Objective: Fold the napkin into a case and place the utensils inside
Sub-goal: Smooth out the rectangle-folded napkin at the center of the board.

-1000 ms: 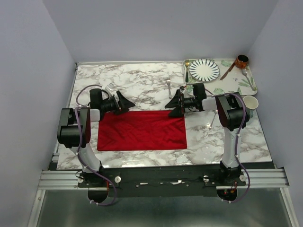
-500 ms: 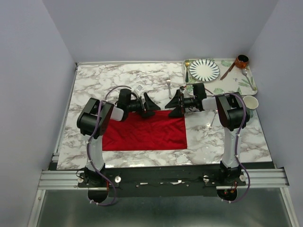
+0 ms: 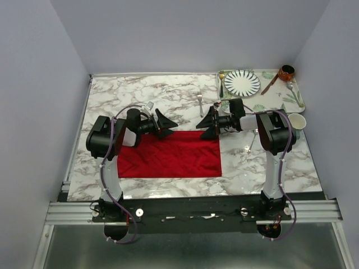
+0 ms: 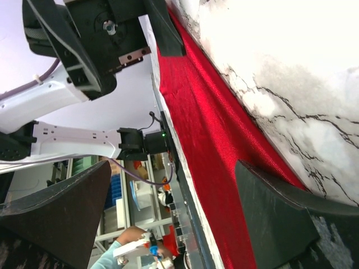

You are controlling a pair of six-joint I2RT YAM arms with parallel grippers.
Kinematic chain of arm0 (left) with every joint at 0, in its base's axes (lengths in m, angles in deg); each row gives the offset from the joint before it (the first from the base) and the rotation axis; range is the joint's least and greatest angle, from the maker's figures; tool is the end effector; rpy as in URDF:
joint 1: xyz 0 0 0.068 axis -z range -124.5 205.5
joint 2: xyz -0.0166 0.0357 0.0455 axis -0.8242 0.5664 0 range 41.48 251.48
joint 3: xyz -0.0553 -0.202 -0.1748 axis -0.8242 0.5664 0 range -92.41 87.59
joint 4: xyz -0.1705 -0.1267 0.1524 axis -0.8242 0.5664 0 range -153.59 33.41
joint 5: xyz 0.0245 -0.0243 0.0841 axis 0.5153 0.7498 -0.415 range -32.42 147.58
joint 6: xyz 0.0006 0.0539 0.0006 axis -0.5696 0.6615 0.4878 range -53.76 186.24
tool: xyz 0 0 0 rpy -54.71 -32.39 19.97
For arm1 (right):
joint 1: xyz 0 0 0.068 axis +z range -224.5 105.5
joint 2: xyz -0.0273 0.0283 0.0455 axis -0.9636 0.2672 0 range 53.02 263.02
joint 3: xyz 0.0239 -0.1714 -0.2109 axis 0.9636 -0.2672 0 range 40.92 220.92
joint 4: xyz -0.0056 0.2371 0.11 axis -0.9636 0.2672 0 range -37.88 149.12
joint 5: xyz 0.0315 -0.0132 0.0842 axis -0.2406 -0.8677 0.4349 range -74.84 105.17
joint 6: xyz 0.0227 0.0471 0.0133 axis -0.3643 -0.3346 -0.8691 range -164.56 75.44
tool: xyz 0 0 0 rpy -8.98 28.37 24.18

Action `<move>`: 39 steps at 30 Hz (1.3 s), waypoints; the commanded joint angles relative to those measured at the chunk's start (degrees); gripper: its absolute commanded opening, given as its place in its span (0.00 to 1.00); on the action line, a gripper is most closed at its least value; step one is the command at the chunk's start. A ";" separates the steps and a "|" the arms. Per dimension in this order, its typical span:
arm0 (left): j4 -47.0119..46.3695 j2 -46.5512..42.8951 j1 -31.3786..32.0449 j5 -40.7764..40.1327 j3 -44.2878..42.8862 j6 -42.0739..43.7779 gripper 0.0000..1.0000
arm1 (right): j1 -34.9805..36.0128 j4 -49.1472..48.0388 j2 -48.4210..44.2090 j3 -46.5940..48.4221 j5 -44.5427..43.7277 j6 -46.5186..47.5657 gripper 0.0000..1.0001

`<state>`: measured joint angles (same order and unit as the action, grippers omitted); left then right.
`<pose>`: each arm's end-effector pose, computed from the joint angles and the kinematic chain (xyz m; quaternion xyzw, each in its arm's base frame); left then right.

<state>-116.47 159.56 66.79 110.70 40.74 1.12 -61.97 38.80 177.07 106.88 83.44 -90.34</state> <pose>0.3576 -0.1006 0.1037 -0.0949 0.7651 -0.6087 0.1872 0.3931 0.1211 0.0946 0.0118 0.7938 0.6075 0.0256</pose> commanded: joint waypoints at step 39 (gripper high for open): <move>87.86 -22.96 2.60 -42.67 -10.81 83.15 0.37 | 2.14 49.18 -24.91 -2.85 -33.28 44.46 0.75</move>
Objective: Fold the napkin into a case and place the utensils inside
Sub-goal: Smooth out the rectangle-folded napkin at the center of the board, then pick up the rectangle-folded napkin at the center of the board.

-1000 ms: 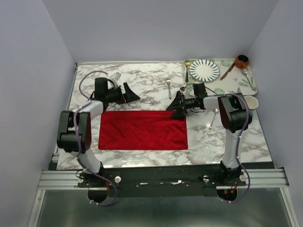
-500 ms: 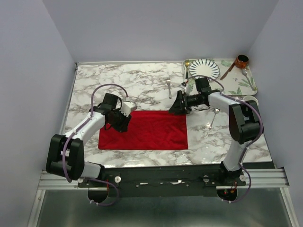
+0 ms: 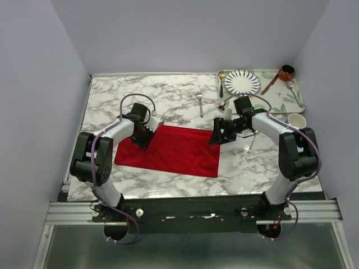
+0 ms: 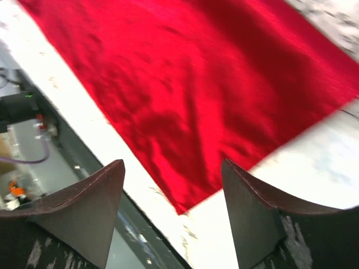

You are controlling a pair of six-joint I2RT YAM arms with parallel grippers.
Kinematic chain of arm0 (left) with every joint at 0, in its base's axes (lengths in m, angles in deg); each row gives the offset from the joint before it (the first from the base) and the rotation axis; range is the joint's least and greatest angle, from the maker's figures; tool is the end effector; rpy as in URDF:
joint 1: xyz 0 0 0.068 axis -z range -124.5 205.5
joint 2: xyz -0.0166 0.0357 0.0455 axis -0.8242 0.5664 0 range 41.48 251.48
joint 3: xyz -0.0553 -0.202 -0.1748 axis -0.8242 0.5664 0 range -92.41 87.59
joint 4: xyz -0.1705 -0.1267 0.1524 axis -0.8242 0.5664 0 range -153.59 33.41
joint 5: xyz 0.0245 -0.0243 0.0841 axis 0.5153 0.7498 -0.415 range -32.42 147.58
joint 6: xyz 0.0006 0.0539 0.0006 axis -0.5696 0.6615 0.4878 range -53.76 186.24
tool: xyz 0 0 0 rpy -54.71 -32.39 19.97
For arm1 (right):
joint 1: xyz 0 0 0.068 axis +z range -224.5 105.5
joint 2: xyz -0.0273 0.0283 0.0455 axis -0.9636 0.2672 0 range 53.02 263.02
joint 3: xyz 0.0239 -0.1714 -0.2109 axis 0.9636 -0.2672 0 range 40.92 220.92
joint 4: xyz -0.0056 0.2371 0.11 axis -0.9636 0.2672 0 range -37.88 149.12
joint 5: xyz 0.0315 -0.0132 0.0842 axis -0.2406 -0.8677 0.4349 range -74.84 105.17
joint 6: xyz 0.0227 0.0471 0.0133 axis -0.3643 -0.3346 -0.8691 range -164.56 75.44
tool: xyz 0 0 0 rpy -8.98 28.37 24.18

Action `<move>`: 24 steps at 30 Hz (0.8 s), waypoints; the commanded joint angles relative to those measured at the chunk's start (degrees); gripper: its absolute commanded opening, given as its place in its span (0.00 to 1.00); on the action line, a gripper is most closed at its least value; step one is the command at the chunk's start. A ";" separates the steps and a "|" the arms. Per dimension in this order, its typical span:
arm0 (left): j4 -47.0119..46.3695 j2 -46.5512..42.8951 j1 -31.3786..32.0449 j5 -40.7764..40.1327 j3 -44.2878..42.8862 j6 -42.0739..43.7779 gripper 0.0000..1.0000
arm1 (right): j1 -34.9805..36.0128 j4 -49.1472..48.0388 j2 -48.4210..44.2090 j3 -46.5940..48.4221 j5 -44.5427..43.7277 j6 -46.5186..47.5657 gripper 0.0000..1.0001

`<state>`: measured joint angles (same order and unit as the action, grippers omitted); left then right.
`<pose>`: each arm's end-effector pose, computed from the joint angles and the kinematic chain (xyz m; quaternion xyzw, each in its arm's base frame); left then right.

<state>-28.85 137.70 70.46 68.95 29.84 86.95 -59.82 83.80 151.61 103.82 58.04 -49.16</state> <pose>0.2969 -0.0868 0.1662 0.3152 0.9327 -0.0907 0.1500 0.3148 0.1074 0.1880 -0.1516 0.9029 0.3839 0.1200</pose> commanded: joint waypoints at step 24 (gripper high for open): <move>-3.54 -3.86 -24.72 0.06 -1.04 -12.10 0.68 | -0.09 6.90 1.78 -1.99 -17.21 -0.76 0.70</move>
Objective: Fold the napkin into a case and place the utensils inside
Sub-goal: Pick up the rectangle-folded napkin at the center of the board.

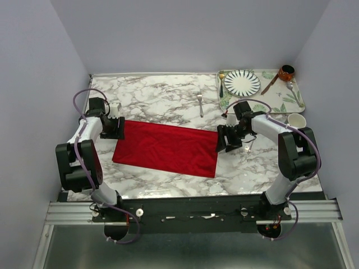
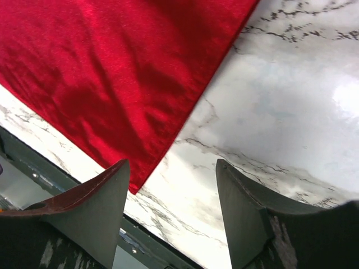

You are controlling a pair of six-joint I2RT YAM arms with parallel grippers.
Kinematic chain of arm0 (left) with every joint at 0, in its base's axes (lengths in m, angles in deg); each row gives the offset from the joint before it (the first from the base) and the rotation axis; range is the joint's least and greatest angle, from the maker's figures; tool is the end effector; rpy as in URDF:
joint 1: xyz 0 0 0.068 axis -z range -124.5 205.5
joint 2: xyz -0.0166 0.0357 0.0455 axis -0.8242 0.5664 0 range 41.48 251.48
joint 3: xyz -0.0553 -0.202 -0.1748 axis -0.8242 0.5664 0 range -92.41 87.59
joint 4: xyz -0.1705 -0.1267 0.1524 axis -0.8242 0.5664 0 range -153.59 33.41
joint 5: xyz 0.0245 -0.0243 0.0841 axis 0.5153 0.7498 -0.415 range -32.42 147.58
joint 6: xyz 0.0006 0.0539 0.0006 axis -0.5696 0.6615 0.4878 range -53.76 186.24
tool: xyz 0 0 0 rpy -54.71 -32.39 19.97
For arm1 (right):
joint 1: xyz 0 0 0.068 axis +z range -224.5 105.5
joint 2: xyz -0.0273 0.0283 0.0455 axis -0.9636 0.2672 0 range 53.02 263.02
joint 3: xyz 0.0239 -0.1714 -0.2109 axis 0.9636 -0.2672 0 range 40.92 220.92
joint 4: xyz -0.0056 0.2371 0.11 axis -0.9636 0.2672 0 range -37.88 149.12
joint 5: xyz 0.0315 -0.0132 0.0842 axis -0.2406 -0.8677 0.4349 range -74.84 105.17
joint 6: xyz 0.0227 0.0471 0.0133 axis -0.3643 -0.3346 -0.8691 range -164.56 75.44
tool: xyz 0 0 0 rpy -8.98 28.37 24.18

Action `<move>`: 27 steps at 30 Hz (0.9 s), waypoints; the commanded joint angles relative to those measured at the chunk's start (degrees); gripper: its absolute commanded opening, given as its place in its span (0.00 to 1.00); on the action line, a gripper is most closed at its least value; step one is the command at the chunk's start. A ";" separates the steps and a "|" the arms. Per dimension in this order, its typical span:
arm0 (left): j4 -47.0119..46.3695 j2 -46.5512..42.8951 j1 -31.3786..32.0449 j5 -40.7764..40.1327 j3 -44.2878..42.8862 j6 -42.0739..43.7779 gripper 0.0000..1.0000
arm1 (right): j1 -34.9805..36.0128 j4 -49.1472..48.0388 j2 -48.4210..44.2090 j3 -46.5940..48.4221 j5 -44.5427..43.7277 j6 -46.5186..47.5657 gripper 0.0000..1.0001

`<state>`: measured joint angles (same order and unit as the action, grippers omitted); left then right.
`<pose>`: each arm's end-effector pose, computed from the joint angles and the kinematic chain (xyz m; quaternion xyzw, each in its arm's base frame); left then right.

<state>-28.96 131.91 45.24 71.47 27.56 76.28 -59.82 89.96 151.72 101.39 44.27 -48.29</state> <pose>0.3062 0.0466 0.2069 0.0243 0.9692 -0.0785 0.2320 0.3000 0.0964 0.1680 -0.1220 0.9535 0.2650 0.0760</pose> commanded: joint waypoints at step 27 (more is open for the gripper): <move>-8.62 9.06 6.57 -8.00 5.10 0.77 0.42 | 0.79 -0.84 10.02 1.49 -2.21 -3.13 0.50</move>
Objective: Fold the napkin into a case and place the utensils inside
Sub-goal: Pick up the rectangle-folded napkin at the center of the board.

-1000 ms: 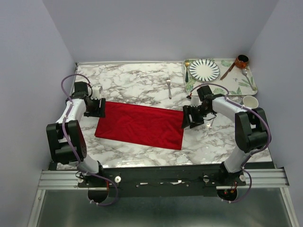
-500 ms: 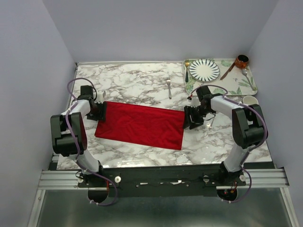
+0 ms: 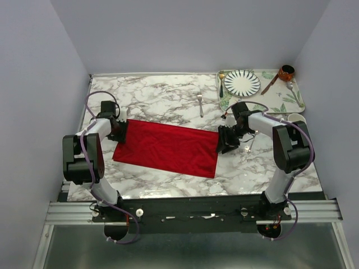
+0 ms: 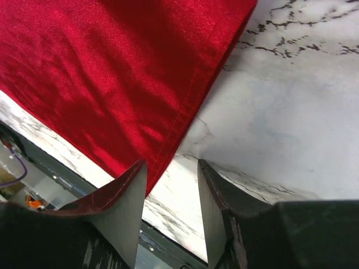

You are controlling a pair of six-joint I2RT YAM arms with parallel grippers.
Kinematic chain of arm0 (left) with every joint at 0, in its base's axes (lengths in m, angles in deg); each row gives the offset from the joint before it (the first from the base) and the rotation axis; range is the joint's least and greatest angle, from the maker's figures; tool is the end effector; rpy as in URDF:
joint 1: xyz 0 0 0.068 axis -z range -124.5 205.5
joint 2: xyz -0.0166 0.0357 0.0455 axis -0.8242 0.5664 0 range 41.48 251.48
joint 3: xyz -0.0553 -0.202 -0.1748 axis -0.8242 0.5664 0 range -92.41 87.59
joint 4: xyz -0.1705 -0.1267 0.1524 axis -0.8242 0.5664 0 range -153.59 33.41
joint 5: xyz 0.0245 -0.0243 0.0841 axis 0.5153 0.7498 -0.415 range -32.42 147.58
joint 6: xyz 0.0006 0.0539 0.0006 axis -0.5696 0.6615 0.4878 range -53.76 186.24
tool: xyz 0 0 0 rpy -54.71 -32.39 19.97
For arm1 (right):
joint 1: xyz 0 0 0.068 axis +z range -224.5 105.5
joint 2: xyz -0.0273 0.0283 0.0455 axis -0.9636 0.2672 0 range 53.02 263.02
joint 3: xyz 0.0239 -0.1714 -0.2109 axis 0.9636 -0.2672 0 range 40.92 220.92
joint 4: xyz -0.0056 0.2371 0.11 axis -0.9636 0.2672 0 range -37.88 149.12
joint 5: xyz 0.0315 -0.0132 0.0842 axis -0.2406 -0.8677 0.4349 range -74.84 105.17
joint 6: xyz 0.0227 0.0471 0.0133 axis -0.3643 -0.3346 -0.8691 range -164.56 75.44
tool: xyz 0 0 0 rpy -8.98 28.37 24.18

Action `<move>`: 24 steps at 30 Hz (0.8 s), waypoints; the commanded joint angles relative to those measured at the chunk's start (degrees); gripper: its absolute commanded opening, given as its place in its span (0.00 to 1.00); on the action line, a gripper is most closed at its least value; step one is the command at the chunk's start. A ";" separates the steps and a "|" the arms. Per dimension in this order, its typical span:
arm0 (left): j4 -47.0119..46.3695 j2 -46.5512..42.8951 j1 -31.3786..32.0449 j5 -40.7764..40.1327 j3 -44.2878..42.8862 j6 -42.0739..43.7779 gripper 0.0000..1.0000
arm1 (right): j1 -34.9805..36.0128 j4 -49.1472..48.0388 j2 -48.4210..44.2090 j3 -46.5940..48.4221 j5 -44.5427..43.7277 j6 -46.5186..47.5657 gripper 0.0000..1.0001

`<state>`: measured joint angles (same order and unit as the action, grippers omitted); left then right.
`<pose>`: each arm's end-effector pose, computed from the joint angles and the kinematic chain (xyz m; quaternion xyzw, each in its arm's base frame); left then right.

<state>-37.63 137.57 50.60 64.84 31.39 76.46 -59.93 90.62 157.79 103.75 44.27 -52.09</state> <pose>0.3185 0.0226 0.1652 0.0585 0.9742 -0.0340 0.2151 0.3121 0.0989 0.1461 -0.0801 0.9614 0.2612 0.0312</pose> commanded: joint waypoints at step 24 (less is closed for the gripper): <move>7.27 -11.81 17.03 10.48 -3.82 -8.45 0.00 | 1.87 -1.68 6.67 -0.34 0.87 1.11 0.38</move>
<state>-32.65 126.86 64.43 68.34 30.03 72.79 -58.82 90.73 160.99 104.93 48.99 -52.68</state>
